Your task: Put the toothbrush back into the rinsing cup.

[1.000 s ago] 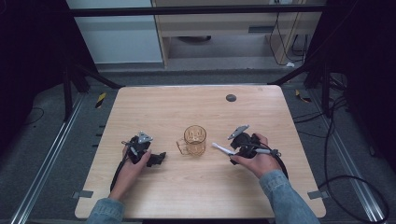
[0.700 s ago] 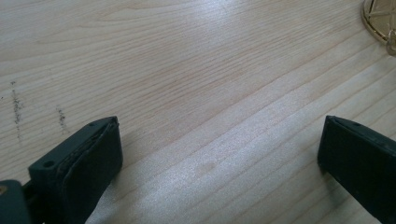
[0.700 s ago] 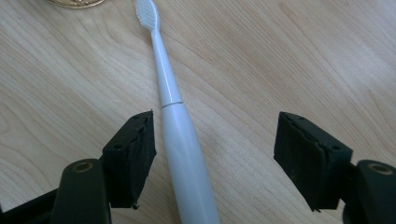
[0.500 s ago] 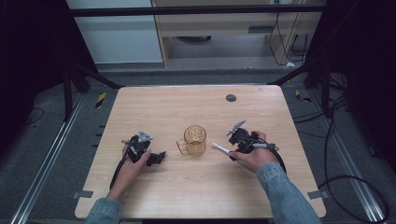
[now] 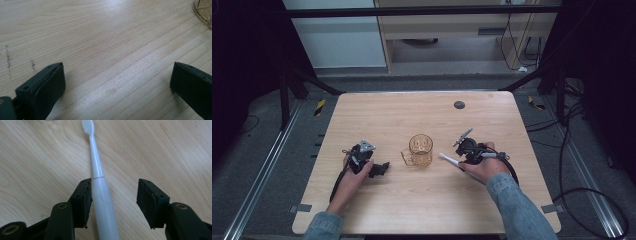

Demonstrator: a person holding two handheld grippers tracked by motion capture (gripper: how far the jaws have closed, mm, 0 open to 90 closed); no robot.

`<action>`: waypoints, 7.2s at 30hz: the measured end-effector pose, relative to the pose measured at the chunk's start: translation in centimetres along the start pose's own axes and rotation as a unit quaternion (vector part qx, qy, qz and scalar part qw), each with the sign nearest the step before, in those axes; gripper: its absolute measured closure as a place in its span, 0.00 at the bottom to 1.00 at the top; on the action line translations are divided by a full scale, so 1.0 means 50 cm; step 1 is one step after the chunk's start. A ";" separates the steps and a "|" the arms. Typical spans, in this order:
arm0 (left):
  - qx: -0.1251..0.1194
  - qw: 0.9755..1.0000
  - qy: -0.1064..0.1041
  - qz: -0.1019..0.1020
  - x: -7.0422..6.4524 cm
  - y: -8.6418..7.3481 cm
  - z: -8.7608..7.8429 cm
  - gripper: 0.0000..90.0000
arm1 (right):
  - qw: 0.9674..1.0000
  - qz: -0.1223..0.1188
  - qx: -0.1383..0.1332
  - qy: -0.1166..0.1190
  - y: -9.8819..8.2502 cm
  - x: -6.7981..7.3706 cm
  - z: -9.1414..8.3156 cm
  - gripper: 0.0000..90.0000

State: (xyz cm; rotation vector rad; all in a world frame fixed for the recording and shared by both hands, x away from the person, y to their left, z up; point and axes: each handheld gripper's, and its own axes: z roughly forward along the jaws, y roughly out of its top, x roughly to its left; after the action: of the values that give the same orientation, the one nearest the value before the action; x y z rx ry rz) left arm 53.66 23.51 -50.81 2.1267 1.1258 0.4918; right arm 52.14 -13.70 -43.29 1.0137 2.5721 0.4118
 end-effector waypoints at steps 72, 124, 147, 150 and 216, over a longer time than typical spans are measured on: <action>0.000 1.000 -0.003 0.003 0.001 0.002 0.002 0.00 | 0.996 0.010 0.050 0.075 -0.025 -0.022 0.034 0.74; 0.000 1.000 -0.002 0.003 0.001 0.002 0.002 0.00 | 0.983 0.080 -0.159 0.032 0.069 -0.060 -0.068 0.74; 0.000 1.000 -0.003 0.004 0.001 0.002 0.002 0.00 | 0.961 0.126 -0.247 0.017 0.117 -0.046 -0.103 0.74; 0.000 1.000 -0.002 0.003 0.001 0.002 0.002 0.00 | 0.958 0.126 -0.256 0.014 0.126 -0.043 -0.109 0.74; -0.002 1.000 -0.003 0.004 0.001 0.002 0.003 0.00 | 0.928 0.126 -0.348 0.049 0.265 0.071 -0.068 0.74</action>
State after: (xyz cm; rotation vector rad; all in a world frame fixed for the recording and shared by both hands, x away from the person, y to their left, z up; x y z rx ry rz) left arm 53.84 23.48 -50.82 2.1292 1.1122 0.4901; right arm 56.20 -2.39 -35.89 1.0451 2.0824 1.3525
